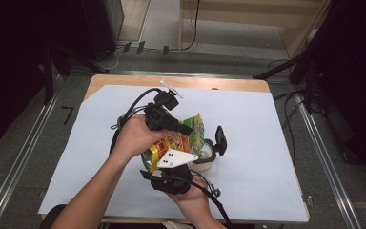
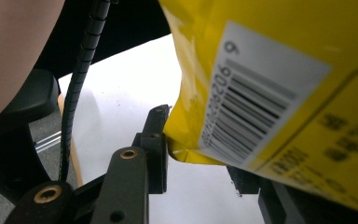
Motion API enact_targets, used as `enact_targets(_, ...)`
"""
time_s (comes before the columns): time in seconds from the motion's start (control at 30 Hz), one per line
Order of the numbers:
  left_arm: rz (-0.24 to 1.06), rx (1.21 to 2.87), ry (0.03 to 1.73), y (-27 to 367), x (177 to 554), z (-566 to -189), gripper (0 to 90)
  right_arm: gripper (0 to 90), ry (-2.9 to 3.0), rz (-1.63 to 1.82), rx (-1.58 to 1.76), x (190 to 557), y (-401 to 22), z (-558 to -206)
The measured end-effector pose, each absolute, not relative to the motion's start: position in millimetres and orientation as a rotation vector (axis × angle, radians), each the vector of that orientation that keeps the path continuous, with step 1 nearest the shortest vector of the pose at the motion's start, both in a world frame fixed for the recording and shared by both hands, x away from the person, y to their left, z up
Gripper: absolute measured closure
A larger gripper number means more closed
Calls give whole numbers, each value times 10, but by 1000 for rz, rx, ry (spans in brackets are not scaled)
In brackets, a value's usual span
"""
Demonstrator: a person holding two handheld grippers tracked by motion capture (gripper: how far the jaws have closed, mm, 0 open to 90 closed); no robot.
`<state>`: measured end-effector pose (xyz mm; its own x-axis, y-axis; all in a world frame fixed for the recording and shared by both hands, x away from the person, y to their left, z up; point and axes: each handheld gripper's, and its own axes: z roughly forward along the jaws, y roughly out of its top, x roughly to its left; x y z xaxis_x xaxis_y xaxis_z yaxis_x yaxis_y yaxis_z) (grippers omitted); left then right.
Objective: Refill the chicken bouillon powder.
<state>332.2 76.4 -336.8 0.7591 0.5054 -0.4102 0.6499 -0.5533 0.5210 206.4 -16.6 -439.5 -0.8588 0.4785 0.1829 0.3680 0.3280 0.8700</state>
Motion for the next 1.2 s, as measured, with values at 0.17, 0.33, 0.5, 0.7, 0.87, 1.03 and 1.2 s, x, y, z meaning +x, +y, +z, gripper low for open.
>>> enact_targets(0.17,-291,2275,861,772,3335,-3375,817,653,2471,1573,793,2064,-165,-4393)
enact_targets(0.33,-309,2267,871,789,3355,-3378,817,652,2474,1573,794,2060,-166,-4379)
enact_targets(0.5,-326,2255,878,796,3361,-3369,815,652,2472,1577,785,2054,-170,-4362)
enact_targets(0.7,-311,2275,874,775,3363,-3385,814,653,2477,1574,785,2062,-177,-4386)
enact_targets(0.87,-311,2276,868,753,3352,-3377,813,653,2463,1572,783,2057,-181,-4402)
enact_targets(1.03,-303,2274,864,753,3361,-3368,807,653,2462,1586,793,2051,-186,-4385)
enact_targets(1.2,-294,2278,857,737,3348,-3360,808,654,2462,1581,786,2055,-189,-4393)
